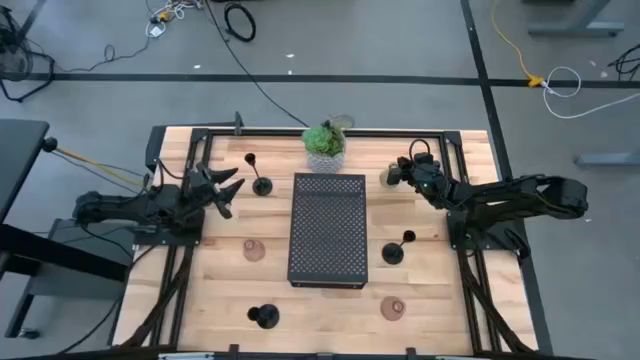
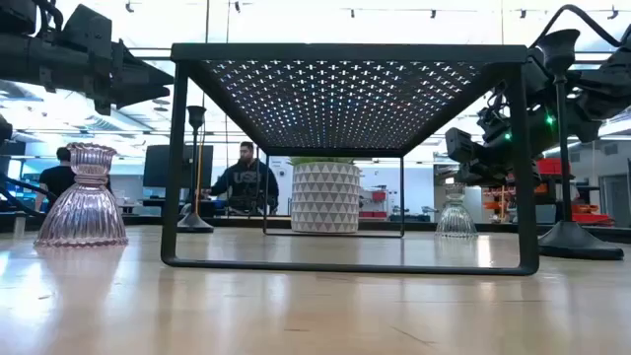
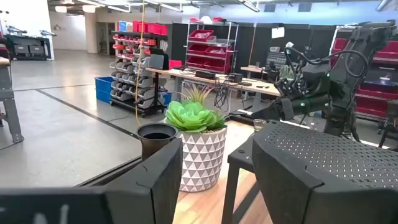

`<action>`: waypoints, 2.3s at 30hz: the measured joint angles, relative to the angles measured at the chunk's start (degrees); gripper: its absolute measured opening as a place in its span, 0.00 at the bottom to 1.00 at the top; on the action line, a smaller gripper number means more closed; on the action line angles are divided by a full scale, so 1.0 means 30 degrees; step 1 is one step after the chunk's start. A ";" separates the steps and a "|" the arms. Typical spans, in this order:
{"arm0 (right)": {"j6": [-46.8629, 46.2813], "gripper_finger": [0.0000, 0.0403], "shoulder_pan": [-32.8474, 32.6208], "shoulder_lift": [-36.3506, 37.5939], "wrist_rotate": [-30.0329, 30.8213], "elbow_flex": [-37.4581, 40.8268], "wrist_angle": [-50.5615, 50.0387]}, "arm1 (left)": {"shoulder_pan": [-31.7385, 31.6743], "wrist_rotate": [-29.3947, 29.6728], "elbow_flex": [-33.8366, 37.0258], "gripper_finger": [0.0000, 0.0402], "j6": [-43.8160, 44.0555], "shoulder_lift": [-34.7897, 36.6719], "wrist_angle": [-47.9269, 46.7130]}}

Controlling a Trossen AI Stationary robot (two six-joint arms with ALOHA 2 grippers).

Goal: Pick & Place candle stick holders

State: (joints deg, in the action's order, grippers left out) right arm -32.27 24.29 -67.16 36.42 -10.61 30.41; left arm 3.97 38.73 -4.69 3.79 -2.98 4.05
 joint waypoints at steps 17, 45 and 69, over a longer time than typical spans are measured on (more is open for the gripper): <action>0.0000 0.14 -0.0005 0.0000 0.0000 0.0000 -0.0001 | 0.0005 -0.0004 0.0000 0.49 -0.0002 0.0000 -0.0001; 0.0000 0.14 -0.0002 0.0000 0.0000 0.0000 0.0011 | 0.0000 -0.0141 0.0000 0.49 -0.1405 -0.0001 0.0129; -0.1264 0.14 0.0007 0.0000 -0.1942 0.0000 0.4171 | 0.0006 -0.0149 0.0000 0.49 -0.1329 0.0000 0.0142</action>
State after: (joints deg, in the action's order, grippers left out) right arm -36.06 24.32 -67.16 30.60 -10.61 42.92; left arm 3.99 38.28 -4.69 -0.20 -2.98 4.47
